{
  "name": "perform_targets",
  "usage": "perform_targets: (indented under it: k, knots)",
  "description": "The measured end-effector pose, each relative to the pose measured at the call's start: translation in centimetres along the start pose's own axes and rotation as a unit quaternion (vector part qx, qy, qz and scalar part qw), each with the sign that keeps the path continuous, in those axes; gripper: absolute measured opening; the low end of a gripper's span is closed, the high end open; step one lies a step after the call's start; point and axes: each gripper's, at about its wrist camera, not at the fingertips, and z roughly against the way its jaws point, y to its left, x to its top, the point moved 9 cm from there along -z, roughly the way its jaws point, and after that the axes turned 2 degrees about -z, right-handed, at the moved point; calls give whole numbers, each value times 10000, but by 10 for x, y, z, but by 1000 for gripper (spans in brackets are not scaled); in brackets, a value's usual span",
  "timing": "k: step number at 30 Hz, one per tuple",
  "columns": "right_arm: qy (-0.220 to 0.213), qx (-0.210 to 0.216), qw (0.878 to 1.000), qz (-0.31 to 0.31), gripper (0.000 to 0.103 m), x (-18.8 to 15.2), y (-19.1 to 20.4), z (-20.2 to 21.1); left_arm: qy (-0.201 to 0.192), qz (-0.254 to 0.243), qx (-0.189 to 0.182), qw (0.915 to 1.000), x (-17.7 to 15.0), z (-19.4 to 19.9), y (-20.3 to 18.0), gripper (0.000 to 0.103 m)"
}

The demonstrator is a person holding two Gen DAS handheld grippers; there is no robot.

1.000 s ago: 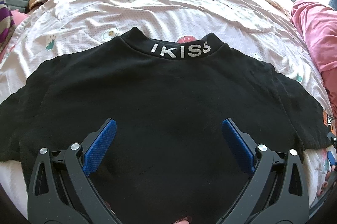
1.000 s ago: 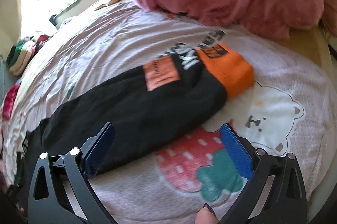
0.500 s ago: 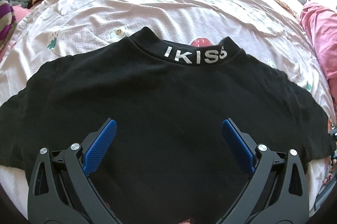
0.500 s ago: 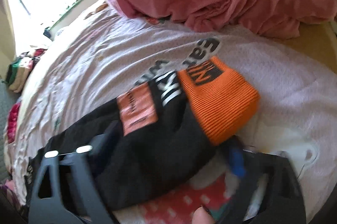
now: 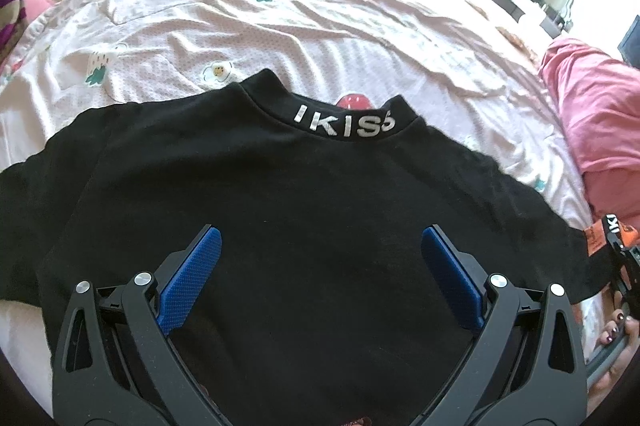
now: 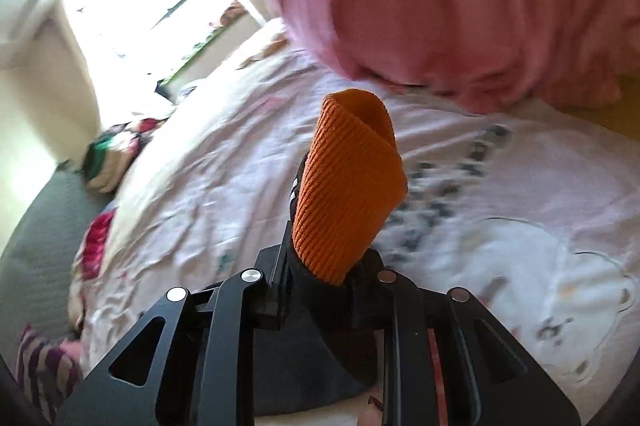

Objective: Fold small clothes
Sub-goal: 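Carry the sleeve across the shirt body with the right gripper and release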

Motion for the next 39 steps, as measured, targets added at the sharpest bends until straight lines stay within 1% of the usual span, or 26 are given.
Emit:
perform_targets:
  k: [3,6,7,10,14,20,28,32,33,35,36,39]
  knots:
    - [2,317,9990,327,20,-5,35,4,-64,45,-77,9999,2,7,2,94]
    - [53,527,9968,604,20,-9,63,9,-152,51,-180,9997,5,16,5,94]
    - [64,623,9950,779,20,-14,78,11,-190,34,-206,9996,6,19,5,94]
    - [114,802,9904,1117,20,-26,108,12,-221,49,-309,9993,6,25,8,94]
    - [323,1079,9830,1449,20,-48,149,6,-243,74,-376,9990,7,32,15,94]
    - [604,1316,9725,1823,20,-88,198,-1,-323,154,-466,9983,6,40,28,94]
    - [993,1497,9565,2299,21,-139,240,-14,-369,371,-751,9958,6,47,45,94]
    - [1239,1600,9467,2508,26,-165,255,-20,-285,541,-953,9936,3,44,52,94]
    - [1296,1640,9445,2533,32,-170,256,-21,-255,600,-1015,9927,1,42,53,94]
    - [1460,1785,9379,2592,49,-181,261,-21,-184,738,-1068,9914,-4,37,56,94]
    - [1476,1825,9361,2620,52,-184,262,-20,-144,780,-1097,9908,-6,34,56,94]
    - [1468,1926,9333,2653,52,-183,263,-13,-15,797,-1201,9895,-15,25,51,94]
